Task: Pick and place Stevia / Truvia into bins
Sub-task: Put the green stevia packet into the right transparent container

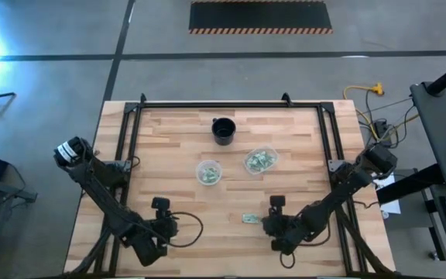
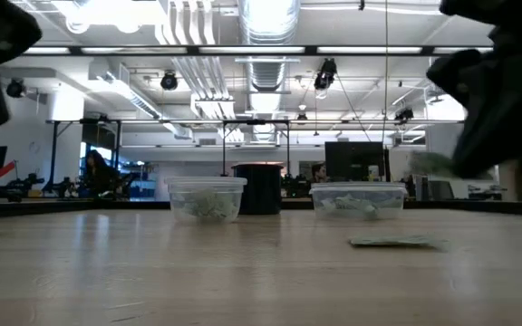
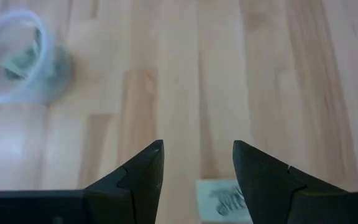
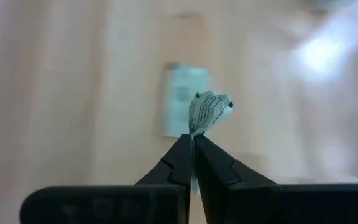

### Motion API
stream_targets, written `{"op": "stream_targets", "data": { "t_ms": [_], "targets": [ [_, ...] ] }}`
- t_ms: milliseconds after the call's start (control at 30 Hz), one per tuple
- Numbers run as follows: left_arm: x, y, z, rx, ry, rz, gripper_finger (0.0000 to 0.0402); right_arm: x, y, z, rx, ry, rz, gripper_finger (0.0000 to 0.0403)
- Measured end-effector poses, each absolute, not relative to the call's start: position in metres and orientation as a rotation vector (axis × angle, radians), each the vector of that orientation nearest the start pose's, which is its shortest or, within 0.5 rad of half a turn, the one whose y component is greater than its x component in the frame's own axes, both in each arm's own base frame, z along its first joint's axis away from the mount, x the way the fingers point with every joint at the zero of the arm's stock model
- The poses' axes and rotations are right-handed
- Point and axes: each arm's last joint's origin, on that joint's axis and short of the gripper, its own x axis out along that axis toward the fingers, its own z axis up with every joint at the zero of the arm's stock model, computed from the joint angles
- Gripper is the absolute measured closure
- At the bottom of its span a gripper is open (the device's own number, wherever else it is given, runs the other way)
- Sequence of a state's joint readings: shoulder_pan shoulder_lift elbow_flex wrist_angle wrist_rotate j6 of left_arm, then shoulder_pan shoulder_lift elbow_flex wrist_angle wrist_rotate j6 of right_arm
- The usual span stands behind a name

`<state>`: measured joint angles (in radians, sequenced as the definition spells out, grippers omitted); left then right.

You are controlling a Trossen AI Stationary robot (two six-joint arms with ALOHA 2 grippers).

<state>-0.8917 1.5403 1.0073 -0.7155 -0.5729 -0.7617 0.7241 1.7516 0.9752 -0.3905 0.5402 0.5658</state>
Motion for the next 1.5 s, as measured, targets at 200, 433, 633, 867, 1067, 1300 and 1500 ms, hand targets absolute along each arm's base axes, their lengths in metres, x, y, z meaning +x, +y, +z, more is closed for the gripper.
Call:
{"op": "stream_targets", "data": {
  "t_ms": [200, 433, 633, 867, 1067, 1300, 1500],
  "targets": [
    [0.187, -0.22, 0.192, 0.13, 0.99, 0.09, 0.0226, 0.245, 0.179, 0.17, -0.273, 0.874, -0.274, 0.0394],
    [0.182, -0.228, 0.182, 0.099, 1.045, 0.078, 0.0226, 0.251, 0.139, 0.189, -0.329, 0.859, -0.444, 0.0394],
    [0.177, -0.232, 0.181, 0.099, 1.046, 0.067, 0.0226, 0.268, 0.094, 0.191, -0.351, 0.925, -0.542, 0.0394],
    [0.174, -0.234, 0.182, 0.104, 1.044, 0.057, 0.0226, 0.282, 0.042, 0.189, -0.278, 1.04, -0.588, 0.0394],
    [0.173, -0.235, 0.182, 0.106, 1.044, 0.053, 0.0226, 0.288, 0.014, 0.184, -0.157, 1.093, -0.535, 0.0394],
    [0.171, -0.236, 0.181, 0.095, 1.076, 0.029, 0.0226, 0.288, 0.009, 0.182, -0.128, 1.1, -0.557, 0.0387],
    [0.171, -0.236, 0.181, 0.083, 1.094, 0.02, 0.0226, 0.288, 0.009, 0.182, -0.133, 1.099, -0.558, 0.0333]
  ]
}}
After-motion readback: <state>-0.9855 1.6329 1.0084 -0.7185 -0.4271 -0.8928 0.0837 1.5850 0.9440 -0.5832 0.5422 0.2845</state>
